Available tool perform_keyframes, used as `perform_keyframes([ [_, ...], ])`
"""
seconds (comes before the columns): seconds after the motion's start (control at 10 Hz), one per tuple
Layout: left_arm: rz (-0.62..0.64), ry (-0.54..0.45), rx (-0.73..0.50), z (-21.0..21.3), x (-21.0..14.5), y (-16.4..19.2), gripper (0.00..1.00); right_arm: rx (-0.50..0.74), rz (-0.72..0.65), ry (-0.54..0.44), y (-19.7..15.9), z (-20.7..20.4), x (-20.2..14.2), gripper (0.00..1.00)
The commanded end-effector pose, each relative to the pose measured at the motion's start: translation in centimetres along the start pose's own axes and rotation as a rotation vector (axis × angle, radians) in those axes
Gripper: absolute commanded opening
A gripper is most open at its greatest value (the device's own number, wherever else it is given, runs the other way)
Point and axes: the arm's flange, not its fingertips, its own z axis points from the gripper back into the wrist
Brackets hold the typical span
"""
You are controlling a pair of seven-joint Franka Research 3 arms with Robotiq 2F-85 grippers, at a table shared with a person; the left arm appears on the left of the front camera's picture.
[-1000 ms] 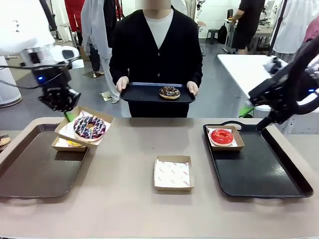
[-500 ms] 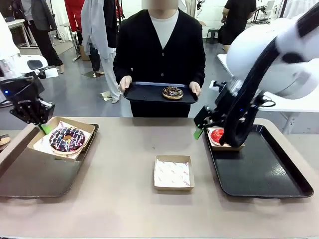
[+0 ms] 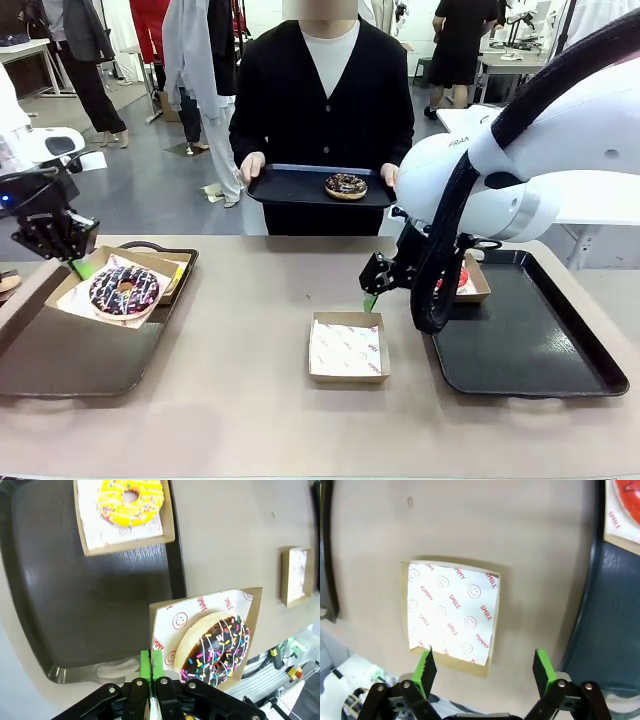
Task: Individually package the donuts and arrange them on the tray.
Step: Place the picked Paper togo box on the Handle tray while simultaneously picking up another Paper togo box from the table with the other hand.
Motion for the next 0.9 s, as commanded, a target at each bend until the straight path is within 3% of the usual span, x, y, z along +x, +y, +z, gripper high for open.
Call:
perform_keyframes([
  [0.0, 0.004, -0.017, 0.04, 2.5, 4.1, -3.8, 0.01, -0.005, 0.003, -0.009, 0.0, 0.5, -0.4, 1.0],
  [0.1, 0.0, 0.0, 0.0, 0.0, 0.0, 0.0, 0.01, -0.005, 0.003, -0.009, 0.0, 0.5, -0.4, 1.0],
  [0.8, 0.0, 0.0, 0.0, 0.0, 0.0, 0.0, 0.01, -0.005, 0.003, -0.009, 0.0, 0.5, -0.4, 1.0],
])
